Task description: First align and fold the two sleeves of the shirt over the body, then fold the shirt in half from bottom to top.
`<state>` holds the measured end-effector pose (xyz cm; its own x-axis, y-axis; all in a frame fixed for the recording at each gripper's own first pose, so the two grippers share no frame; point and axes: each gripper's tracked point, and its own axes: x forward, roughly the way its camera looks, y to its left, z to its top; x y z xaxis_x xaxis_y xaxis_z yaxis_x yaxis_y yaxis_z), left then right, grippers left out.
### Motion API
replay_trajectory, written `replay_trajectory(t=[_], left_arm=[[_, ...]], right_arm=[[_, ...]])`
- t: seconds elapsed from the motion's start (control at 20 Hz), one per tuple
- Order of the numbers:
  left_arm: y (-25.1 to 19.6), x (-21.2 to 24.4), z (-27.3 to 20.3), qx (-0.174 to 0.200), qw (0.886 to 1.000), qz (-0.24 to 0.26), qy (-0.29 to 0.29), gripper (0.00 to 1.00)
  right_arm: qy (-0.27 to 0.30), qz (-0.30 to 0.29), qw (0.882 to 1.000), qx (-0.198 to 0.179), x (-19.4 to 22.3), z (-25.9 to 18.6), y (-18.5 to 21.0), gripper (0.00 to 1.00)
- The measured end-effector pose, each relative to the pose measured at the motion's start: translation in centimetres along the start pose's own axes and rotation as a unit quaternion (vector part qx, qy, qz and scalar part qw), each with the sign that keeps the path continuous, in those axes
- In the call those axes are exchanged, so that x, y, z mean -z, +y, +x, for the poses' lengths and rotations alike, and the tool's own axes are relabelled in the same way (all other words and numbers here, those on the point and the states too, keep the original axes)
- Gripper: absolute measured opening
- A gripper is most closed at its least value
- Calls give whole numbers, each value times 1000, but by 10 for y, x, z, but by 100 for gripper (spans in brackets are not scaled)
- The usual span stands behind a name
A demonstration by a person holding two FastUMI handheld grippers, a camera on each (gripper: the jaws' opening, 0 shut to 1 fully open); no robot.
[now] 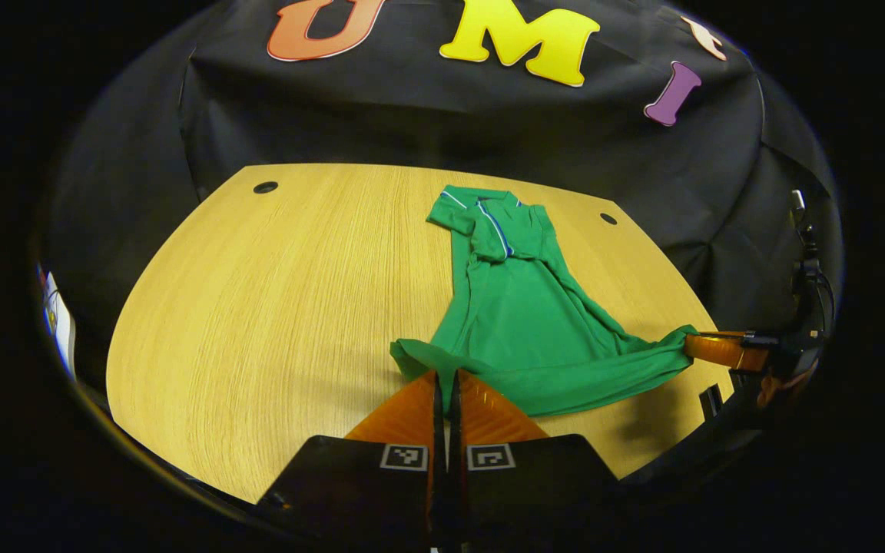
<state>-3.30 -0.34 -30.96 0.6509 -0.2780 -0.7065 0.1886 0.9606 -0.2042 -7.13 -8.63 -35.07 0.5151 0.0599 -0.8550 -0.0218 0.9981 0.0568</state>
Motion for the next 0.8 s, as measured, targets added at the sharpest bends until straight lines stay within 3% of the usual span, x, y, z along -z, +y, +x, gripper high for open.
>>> replay_trajectory(t=[0.8], left_arm=[[4,-168,63,-10,995,-8,-95,6]], right_arm=[[-87,5,996,-5,-186,41,-11,0]])
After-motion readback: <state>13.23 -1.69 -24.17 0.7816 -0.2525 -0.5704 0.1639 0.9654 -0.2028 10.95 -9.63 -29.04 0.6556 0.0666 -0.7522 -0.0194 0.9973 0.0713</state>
